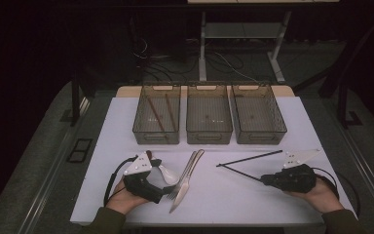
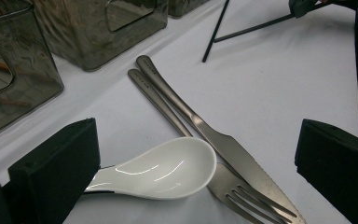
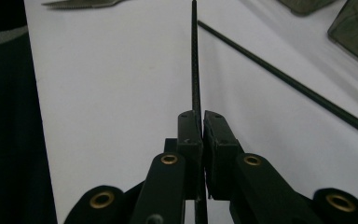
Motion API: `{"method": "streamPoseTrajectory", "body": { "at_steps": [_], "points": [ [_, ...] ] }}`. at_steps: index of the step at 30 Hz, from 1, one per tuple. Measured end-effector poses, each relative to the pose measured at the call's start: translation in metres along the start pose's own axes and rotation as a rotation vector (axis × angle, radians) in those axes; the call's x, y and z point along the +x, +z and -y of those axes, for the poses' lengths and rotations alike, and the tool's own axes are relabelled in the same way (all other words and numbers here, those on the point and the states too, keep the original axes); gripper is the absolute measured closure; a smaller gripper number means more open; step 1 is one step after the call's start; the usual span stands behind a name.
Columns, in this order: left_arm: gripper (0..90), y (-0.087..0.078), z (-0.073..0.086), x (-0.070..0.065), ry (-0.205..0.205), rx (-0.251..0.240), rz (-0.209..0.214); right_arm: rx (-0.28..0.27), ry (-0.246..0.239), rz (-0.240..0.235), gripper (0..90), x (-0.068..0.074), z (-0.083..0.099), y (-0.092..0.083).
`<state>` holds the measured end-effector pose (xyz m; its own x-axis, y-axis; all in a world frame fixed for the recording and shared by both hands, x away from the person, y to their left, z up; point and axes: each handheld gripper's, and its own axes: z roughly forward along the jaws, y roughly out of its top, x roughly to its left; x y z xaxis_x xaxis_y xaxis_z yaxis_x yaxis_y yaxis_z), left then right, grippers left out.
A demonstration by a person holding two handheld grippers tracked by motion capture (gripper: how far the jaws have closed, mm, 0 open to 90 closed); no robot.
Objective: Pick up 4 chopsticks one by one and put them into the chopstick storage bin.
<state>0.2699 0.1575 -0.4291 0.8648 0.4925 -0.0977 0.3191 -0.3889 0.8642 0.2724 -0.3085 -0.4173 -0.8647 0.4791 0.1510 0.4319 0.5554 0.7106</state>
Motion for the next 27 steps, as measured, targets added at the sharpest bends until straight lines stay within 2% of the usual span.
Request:
{"method": "streamPoseTrajectory", "body": {
  "at_steps": [8,14,24,27],
  "points": [
    [0.0,0.000,0.000,0.000,-0.003,-0.004,-0.001,-0.038,0.003,-0.004,85.7,0.000,-0.017,0.005],
    [0.0,-0.002,0.000,0.000,-0.001,-0.008,-0.002,-0.046,-0.007,-0.005,85.7,0.001,-0.031,0.013],
    [0.0,-0.002,0.000,0.000,-0.001,-0.004,-0.001,-0.098,-0.001,0.011,85.7,0.002,-0.052,0.015],
    [0.0,-0.002,0.000,0.000,-0.001,-0.004,-0.002,-0.104,0.004,0.032,85.7,0.002,-0.060,0.016]
  ]
}}
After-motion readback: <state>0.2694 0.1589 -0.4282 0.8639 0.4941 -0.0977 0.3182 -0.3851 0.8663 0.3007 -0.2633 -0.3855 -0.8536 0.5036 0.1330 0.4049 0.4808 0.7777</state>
